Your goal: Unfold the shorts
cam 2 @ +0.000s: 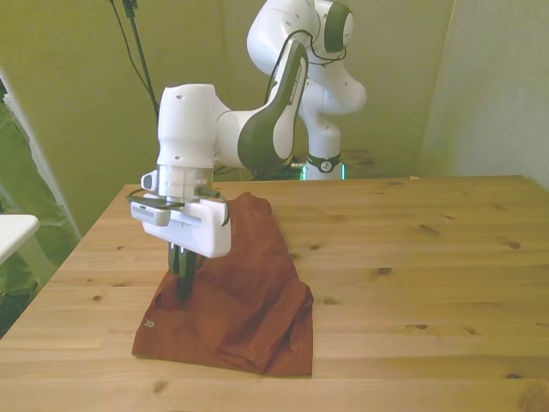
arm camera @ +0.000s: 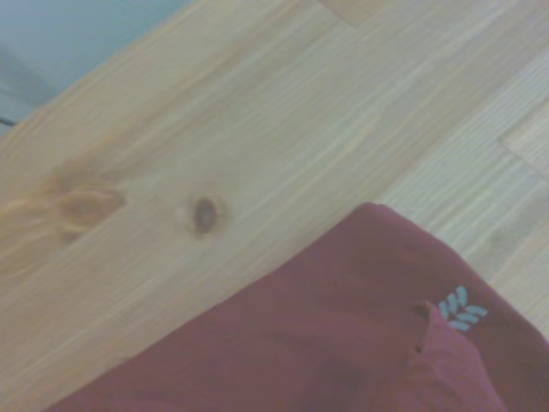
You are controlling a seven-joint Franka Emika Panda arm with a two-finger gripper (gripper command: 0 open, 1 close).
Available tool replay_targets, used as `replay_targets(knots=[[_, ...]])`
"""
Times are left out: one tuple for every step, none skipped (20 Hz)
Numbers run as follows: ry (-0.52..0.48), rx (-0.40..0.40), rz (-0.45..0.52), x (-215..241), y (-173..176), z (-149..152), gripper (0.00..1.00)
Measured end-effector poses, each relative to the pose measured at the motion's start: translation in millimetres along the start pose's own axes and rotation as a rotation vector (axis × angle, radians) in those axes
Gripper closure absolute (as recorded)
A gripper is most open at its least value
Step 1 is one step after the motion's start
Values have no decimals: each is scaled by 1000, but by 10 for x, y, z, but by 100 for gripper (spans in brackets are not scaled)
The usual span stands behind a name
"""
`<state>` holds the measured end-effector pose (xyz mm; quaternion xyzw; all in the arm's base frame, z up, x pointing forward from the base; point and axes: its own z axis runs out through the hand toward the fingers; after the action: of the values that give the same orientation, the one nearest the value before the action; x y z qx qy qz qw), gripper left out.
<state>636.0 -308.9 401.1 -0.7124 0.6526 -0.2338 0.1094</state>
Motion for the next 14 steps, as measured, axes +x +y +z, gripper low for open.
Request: replay_targets(knots=[[-6, 16, -18, -97, -41, -130, 100], [-11, 33, -35, -205, -82, -266, 100], [-18, 47, -55, -334, -123, -405, 100], [-26, 60, -77, -486, -162, -531, 100], [-30, 74, -103, -642, -199, -655, 100], [-30, 87, -139, -830, -239, -768, 100], [-27, 96, -177, -1035, -273, -855, 100], [-20, 100, -218, -1263, -300, -925, 100], [-11, 102, -254, -1525, -324, -975, 100], [-3, 100, -291, -1829, -347, -1001, 100], [3, 98, -318, -2061, -377, -1003, 100], [15, 95, -340, -2264, -413, -1006, 100], [26, 90, -360, -2554, -451, -978, 100], [27, 91, -366, -2573, -458, -980, 100]])
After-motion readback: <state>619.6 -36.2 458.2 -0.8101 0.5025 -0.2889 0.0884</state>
